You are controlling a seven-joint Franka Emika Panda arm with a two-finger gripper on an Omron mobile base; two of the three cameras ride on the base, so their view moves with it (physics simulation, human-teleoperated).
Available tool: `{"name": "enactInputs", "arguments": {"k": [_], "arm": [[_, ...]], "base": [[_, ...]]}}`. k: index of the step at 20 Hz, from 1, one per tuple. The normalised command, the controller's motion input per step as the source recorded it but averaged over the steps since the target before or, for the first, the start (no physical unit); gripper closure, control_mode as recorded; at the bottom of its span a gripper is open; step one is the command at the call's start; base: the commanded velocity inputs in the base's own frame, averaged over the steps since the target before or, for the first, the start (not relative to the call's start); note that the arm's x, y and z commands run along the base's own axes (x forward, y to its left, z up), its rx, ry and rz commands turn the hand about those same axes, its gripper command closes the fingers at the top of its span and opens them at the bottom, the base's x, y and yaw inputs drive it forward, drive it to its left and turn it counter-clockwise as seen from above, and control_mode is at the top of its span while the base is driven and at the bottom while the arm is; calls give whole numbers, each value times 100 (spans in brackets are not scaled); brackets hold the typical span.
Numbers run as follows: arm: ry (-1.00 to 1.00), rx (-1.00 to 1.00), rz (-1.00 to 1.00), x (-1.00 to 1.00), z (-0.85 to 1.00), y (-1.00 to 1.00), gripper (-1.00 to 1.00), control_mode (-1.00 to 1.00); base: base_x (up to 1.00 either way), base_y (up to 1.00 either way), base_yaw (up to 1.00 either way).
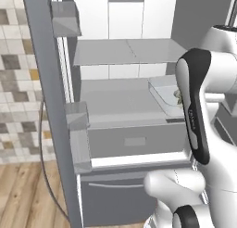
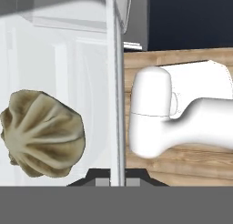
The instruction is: Place two dumplings into each of the tupperware containers and then place the containers in the fridge.
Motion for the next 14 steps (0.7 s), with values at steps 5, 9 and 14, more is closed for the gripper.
{"name": "enactInputs", "arguments": {"k": [5, 9, 14], "arm": [[0, 0, 0, 0, 0, 0, 100, 100], [0, 0, 0, 0, 0, 0, 100, 100], [0, 0, 0, 0, 0, 0, 100, 100]], "base": [[43, -10, 1], [52, 0, 0], [39, -13, 0]]}}
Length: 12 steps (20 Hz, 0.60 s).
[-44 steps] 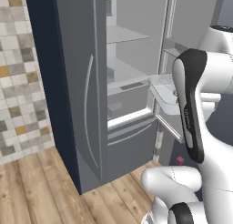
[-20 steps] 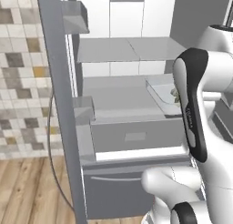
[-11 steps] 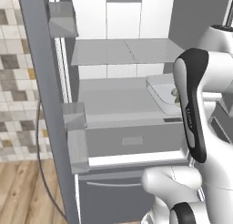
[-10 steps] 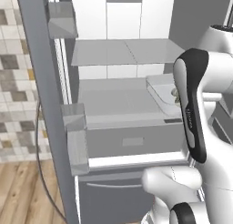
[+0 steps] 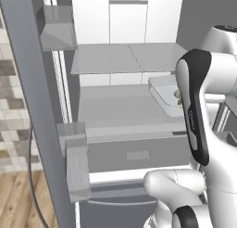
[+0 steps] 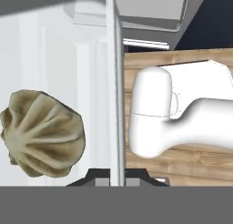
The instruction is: Place two dumplings into each of the tupperware containers and then place the containers in the fridge.
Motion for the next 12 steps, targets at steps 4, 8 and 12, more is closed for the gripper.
{"name": "enactInputs", "arguments": {"k": [4, 8, 12], "arm": [[0, 0, 0, 0, 0, 0, 100, 100], [0, 0, 0, 0, 0, 0, 100, 100], [0, 0, 0, 10, -1, -4, 100, -100]], "base": [[47, -25, 0], [48, -29, 0], [27, -19, 0]]}}
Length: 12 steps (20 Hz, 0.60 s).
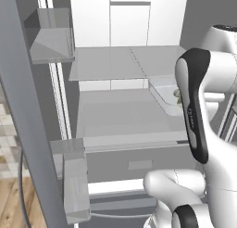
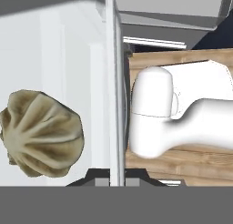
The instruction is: Place two dumplings into each of the tupperware containers and then place the containers in the fridge.
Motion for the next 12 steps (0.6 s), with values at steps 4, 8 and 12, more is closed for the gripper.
{"name": "enactInputs", "arguments": {"k": [4, 8, 12], "arm": [[-27, 0, 0, -27, -2, -16, 100, -100], [-40, 3, 0, -50, 0, -24, 100, -100], [-12, 13, 0, 92, 0, -3, 100, -100]], "base": [[0, 0, 0], [0, 0, 0], [0, 0, 0]]}}
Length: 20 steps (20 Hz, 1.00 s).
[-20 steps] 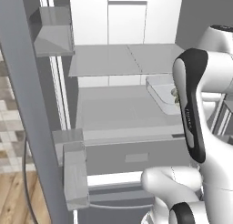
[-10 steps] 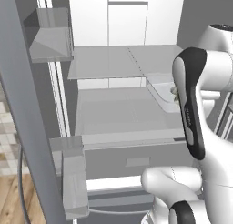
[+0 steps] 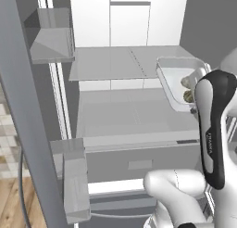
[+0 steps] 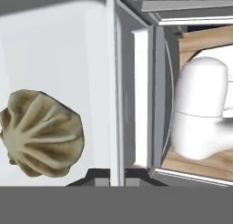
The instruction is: Place two dumplings into each of the tupperware containers and then place the containers in the fridge.
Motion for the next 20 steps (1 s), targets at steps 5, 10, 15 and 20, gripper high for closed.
{"name": "enactInputs", "arguments": {"k": [5, 10, 15, 20], "arm": [[-8, 8, 0, 95, -1, -9, 100, -100], [-5, 0, 0, 54, 10, -4, 100, -100], [4, 1, 3, 43, 30, -12, 100, -100], [5, 0, 0, 92, 10, 0, 100, -100]], "base": [[0, 0, 0], [0, 0, 0], [0, 0, 0], [0, 0, 0]]}}
